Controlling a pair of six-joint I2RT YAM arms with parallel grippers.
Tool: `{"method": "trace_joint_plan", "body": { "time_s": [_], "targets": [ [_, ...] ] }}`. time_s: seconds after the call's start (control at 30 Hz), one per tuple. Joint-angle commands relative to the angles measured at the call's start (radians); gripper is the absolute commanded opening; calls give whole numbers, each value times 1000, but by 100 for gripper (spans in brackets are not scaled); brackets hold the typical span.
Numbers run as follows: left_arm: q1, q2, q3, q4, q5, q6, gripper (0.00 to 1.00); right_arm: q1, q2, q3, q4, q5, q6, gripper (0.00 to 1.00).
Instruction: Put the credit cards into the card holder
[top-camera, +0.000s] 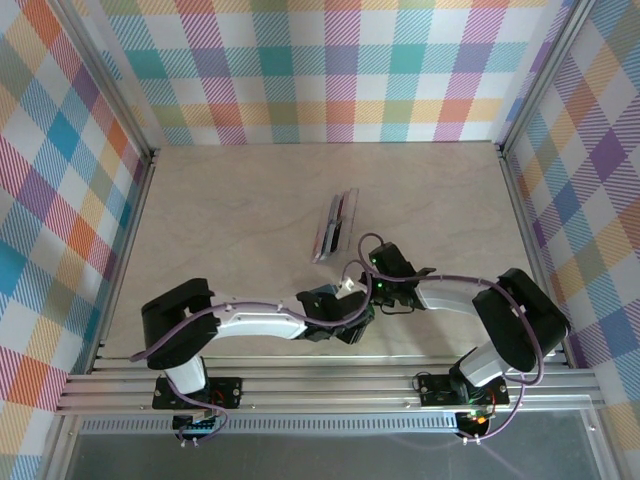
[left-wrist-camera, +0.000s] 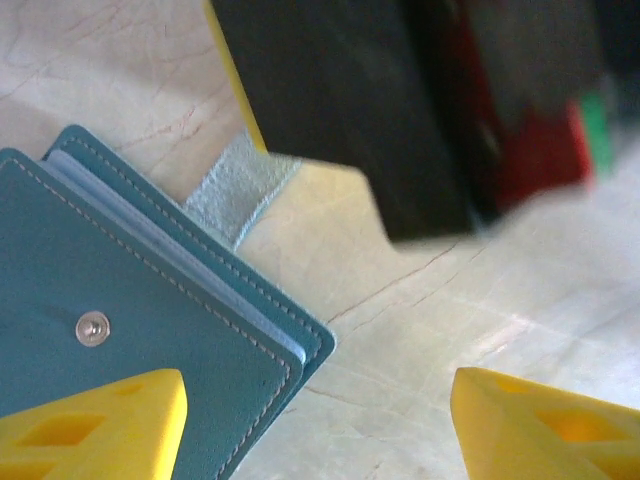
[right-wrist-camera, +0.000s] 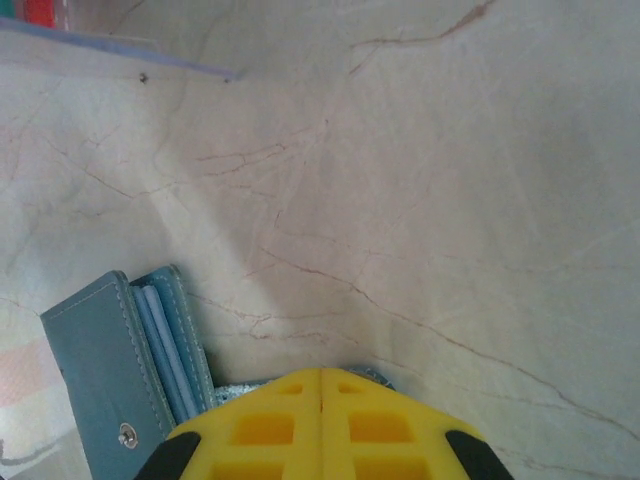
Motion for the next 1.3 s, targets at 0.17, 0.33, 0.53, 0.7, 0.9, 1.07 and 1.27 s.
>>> {"method": "trace_joint_plan", "body": {
  "time_s": [0.17,0.33,0.53,0.7,0.9,1.07,1.27],
  "targets": [
    [-51,94,70,-137,-314,-39,74,-36,34,-51,-8,-1,12,1],
    [-55,117,92,-169,-396,-60,73,-39,35,-52,-6,-7,8,1],
    [-56,129,100,-183,-416,-74,72,-42,25,-53,-5,-12,2,1],
    [-56,102,94,-210,-445,-103,68,-42,21,-53,-8,-17,-1,1],
    [-55,53,68,-227,-453,-136,59,-44,14,-53,-15,-10,-6,1],
    [-56,44,69,-274,-478,-184,42,-44,13,-54,-19,-6,-9,1],
    [-53,47,80,-346,-507,-243,29,-44,13,-54,-22,-5,-12,1]
  ]
}}
